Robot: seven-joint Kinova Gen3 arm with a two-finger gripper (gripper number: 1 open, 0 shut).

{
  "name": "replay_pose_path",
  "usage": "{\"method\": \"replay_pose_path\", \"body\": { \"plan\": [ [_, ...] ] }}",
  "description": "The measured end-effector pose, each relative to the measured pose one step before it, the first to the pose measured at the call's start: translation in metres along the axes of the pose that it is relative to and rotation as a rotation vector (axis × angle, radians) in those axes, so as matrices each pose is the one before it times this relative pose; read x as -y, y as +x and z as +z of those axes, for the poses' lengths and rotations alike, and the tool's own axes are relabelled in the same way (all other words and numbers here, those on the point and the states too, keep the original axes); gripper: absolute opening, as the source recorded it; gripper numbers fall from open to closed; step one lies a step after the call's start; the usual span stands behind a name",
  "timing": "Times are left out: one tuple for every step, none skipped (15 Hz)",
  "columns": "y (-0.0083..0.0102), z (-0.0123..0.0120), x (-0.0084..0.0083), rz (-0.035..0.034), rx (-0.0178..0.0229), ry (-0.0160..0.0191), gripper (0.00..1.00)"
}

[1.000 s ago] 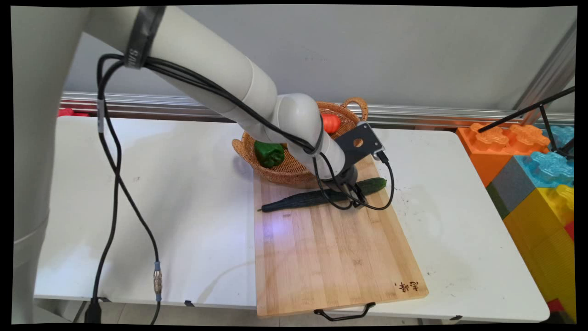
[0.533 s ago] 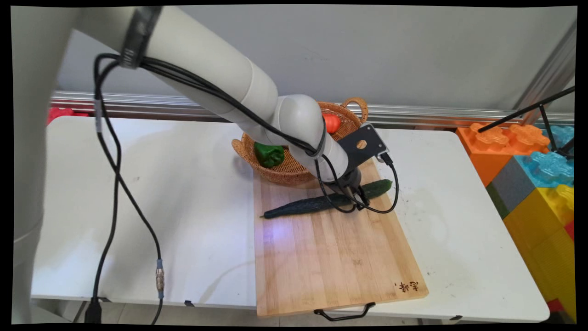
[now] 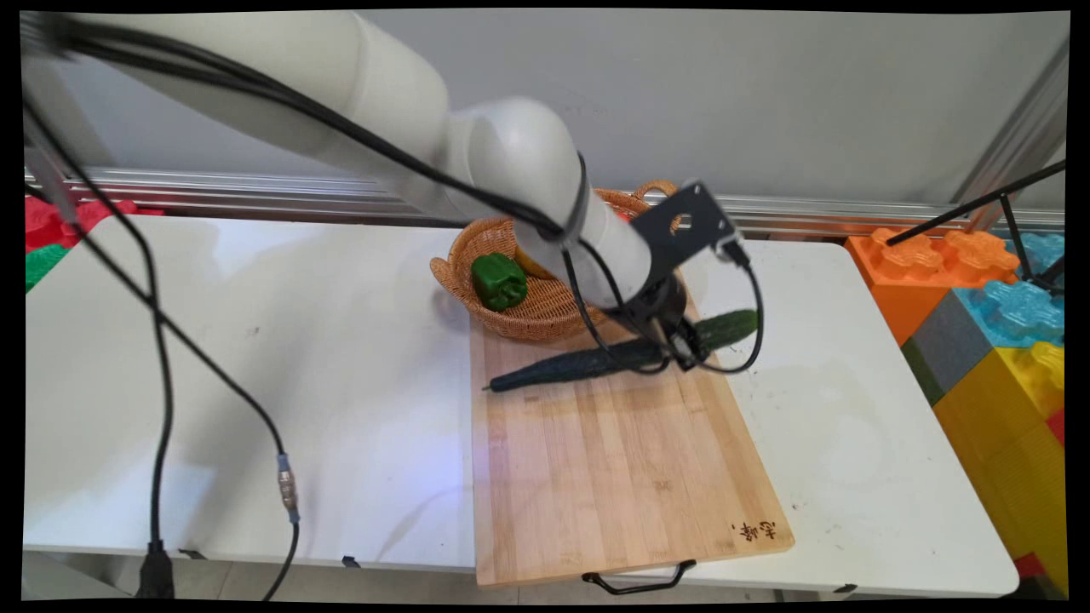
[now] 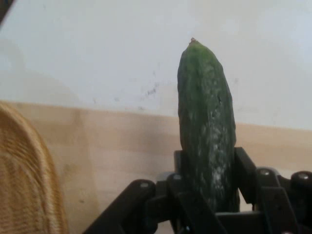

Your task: Place the picked object in the vegetable basket

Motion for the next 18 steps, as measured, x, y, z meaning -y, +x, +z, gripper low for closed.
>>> {"method": "replay_pose_path", "body": {
  "plan": [
    [0.00632,-0.01164,0.00109,0.01001,-0.01263,0.00169,0.00],
    [0.00579,-0.01074,0.00289,0.01048,-0.01125,0.00578,0.00],
    [0.00534,-0.00993,0.00475,0.01018,-0.01012,0.00974,0.00],
    [0.00382,-0.00734,0.00528,0.00886,-0.00707,0.01096,0.00],
    [0.00420,-0.00831,0.00784,0.00919,-0.00887,0.01624,0.00],
    [0.00465,-0.00777,0.01053,0.00955,-0.00999,0.02164,0.00],
    [0.00400,-0.00620,0.01155,0.00250,-0.01081,0.02335,0.00],
    [0.00253,-0.00372,0.01074,-0.00506,-0.00843,0.02083,0.00],
    [0.00162,-0.00223,0.01535,-0.02392,-0.01062,0.02960,0.00],
    [0.00039,0.00089,0.01120,-0.02357,-0.00652,0.02094,0.00],
    [-0.00026,0.00308,0.01031,-0.02569,-0.00425,0.01656,0.00],
    [-0.00192,0.00609,0.01060,-0.03169,-0.00104,0.01475,0.00],
    [-0.00368,0.00891,0.00928,-0.02991,0.00407,0.00946,0.00],
    [-0.00527,0.01146,0.00828,-0.02878,0.00849,0.00486,0.00],
    [-0.00580,0.01156,0.00643,-0.02355,0.01097,0.00216,0.00],
    [-0.00668,0.01340,0.00702,-0.02542,0.01162,0.00216,0.00],
    [-0.00538,0.01146,0.00518,-0.02055,0.00870,-0.00115,0.00],
    [-0.00268,0.00750,0.00325,-0.01086,0.00274,-0.00023,0.00]
  ]
}}
